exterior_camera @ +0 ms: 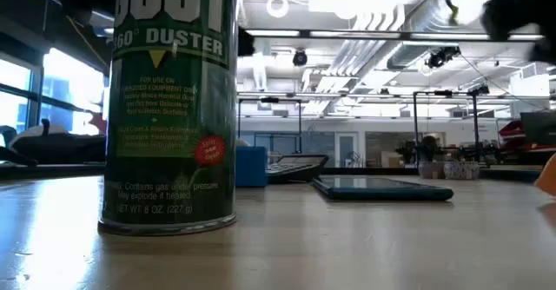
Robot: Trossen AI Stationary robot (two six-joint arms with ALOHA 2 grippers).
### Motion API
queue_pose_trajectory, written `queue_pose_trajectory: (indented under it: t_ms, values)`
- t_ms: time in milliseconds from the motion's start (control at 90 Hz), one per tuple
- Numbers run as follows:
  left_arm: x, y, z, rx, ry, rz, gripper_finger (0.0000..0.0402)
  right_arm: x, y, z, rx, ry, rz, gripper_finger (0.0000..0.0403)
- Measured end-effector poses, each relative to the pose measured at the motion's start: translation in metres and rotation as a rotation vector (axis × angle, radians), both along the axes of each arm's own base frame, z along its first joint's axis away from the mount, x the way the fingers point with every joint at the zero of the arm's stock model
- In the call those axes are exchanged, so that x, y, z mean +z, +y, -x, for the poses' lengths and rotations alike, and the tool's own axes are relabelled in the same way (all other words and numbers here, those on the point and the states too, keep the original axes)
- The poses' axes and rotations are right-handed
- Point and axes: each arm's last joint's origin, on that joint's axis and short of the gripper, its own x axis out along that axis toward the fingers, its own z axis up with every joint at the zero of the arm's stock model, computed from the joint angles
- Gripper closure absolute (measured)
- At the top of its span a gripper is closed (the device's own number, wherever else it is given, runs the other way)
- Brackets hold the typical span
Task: Apply microfiber cloth
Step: Wipe the front of the cellphone using microfiber cloth
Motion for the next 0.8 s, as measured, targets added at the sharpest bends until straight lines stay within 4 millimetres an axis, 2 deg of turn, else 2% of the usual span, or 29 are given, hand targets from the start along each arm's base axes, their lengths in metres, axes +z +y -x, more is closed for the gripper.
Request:
queue_pose_trajectory:
  t_ms: [122,311,444,644,800]
  values:
    - [-0.017,0.005,-0.018,0.008,0.05,0.024,0.0268,-0.014,0.006,-0.019,0.198,-0.054,0.151,0.0249]
    - [-0.044,0.009,-0.048,0.011,0.156,-0.059,0.0268,-0.052,0.006,-0.045,0.45,0.056,0.43,0.0249]
    - [-0.059,0.008,-0.06,0.018,0.204,-0.13,0.0268,-0.076,0.007,-0.062,0.59,0.098,0.606,0.0249]
    - [-0.075,0.008,-0.072,0.012,0.243,-0.149,0.0268,-0.106,0.009,-0.079,0.843,0.188,0.691,0.0249]
    - [-0.083,0.008,-0.081,0.031,0.259,-0.181,0.0268,-0.119,0.011,-0.088,0.972,0.214,0.772,0.0249]
